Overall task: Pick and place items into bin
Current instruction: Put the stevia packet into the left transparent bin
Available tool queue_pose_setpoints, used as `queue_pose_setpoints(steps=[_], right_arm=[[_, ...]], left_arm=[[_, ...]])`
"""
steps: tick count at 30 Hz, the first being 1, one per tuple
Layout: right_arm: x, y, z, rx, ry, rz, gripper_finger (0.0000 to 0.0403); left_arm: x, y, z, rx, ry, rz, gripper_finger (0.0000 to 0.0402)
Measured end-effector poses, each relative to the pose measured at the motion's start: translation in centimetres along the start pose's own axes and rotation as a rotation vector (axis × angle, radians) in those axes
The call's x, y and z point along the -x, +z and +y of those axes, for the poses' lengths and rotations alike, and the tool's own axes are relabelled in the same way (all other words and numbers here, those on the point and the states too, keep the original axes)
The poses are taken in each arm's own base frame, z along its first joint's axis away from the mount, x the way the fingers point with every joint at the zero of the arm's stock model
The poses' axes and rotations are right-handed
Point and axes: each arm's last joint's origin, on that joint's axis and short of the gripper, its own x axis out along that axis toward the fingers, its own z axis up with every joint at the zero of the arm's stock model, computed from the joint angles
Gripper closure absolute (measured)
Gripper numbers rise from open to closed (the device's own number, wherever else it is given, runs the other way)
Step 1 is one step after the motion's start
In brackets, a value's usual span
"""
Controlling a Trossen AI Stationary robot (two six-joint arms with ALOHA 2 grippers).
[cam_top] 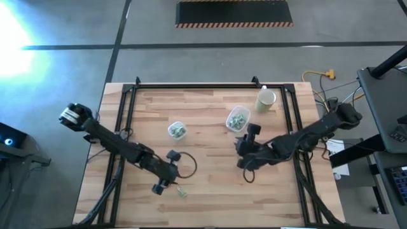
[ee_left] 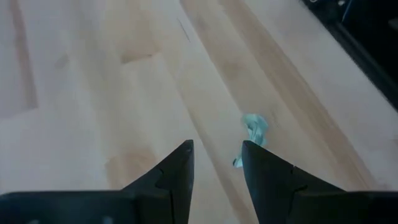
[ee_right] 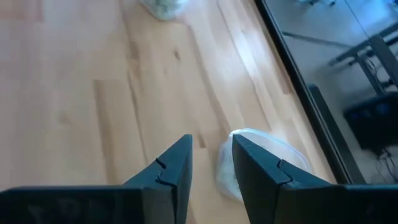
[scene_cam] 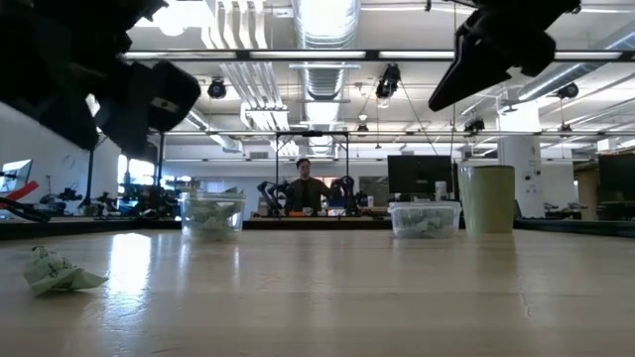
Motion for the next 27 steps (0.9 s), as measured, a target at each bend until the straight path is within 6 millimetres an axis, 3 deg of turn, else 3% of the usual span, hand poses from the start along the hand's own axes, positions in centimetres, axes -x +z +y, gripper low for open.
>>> queue_pose_setpoints(steps=[10, 27], right_arm=[[0.8, -0.2, 0.8, 0.03, 0.033, -0.017, 0.0306], [0.8, -0.2, 0.8, 0.022, 0.034, -0.021, 0.0329]], left_arm=[[-4.1, 0.0, -2.4, -0.06, -0.05, 0.079, 0.0283], [-4.4, 0.2, -2.7, -0.062, -0.054, 0.055, 0.0283]])
